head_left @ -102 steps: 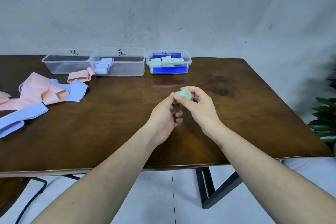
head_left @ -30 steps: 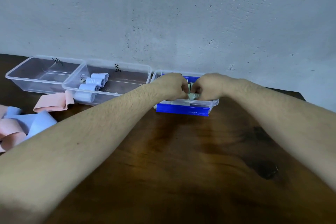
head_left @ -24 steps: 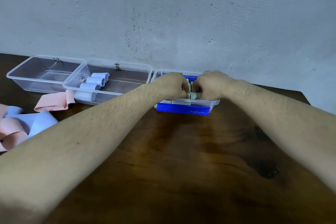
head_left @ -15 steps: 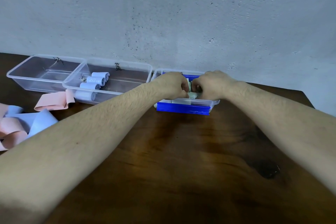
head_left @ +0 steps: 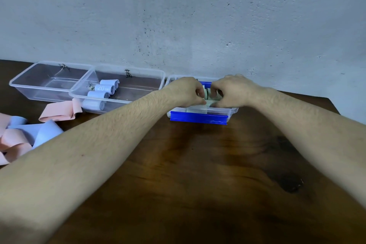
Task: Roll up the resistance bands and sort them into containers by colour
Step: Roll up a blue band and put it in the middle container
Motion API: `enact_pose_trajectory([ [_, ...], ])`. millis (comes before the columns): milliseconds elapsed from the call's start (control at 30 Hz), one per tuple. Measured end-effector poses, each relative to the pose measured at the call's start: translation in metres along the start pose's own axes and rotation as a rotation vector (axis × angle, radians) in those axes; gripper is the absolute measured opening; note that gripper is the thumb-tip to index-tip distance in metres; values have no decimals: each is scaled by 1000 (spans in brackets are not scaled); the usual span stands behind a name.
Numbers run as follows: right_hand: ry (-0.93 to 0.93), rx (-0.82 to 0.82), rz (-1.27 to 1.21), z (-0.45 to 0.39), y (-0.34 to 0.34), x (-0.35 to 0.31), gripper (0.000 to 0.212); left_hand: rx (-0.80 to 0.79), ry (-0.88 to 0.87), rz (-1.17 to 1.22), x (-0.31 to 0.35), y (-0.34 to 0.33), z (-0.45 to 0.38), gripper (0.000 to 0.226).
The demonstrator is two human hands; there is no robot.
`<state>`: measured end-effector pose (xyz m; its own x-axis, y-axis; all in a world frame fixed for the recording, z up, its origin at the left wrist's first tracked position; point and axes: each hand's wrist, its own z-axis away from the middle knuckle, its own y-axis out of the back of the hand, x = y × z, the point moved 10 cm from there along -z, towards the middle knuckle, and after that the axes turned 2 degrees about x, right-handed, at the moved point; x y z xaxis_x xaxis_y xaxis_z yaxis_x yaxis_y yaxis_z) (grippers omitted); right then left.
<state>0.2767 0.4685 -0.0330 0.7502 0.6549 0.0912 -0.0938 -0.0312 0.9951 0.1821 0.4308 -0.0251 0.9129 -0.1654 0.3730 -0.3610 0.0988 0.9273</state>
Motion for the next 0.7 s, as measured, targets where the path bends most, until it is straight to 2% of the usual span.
enact_pose_trajectory([
  [167, -31, 97, -142, 13, 16, 7, 18, 47, 13, 20, -3, 7, 2, 20],
  [400, -8, 216, -261, 34, 45, -14, 21, 96, 44, 53, 0, 25, 23, 19],
  [533, 66, 276, -286, 42, 61, -47, 25, 157, 85, 65, -1, 38, 50, 27],
  [700, 142, 369, -417, 53, 79, -96, 23, 202, 153, 48, -11, 45, 103, 18],
])
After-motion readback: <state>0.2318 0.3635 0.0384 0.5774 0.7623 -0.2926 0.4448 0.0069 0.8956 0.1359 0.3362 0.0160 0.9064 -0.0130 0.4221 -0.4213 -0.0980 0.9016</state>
